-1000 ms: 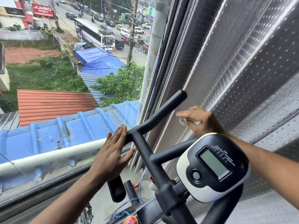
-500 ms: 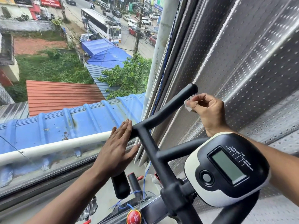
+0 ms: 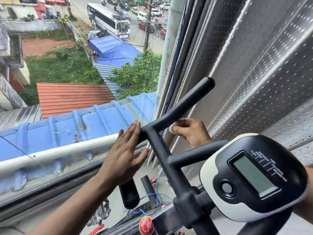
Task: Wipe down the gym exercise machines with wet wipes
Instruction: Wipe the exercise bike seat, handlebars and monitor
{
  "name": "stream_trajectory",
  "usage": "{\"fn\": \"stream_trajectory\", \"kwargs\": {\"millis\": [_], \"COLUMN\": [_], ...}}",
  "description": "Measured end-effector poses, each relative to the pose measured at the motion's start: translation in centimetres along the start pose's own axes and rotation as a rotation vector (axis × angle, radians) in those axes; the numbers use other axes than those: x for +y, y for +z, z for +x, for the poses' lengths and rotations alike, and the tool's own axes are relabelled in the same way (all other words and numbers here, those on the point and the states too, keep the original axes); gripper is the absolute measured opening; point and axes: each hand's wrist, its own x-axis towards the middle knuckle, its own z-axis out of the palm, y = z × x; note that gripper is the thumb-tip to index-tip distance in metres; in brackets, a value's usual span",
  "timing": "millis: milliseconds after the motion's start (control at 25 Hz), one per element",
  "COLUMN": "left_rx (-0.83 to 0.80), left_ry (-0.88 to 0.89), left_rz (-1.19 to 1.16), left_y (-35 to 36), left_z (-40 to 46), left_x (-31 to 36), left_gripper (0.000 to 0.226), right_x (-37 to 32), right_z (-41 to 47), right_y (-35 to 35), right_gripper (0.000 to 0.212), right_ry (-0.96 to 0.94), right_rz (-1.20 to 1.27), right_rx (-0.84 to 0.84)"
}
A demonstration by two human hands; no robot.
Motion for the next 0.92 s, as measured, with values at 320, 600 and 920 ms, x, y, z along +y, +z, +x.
{"fn": "stream_trajectory", "kwargs": {"millis": [320, 600, 920], "left_rx": [-0.023, -0.014, -0.02], "left_ry": [-0.01, -0.016, -0.022], "left_rz": [0.025, 0.02, 0.001], "left_y": [-0.3, -0.2, -0.2], "left_z": [-0.1, -0.3, -0.2], "left_x": [0.4, 0.3, 0.1], "left_gripper": [0.086, 0.087, 0.087], "right_x": [1.4, 1.5, -4.9], "right_z": [-1.1, 0.0, 1.1], "right_y": [3.0, 4.2, -1.6], "right_gripper": [0.028, 0.026, 0.034], "right_ry": [0.132, 0.212, 0.022], "right_rz": [0.148, 0.198, 0.171], "right_rx": [-0.024, -0.036, 0.127]}}
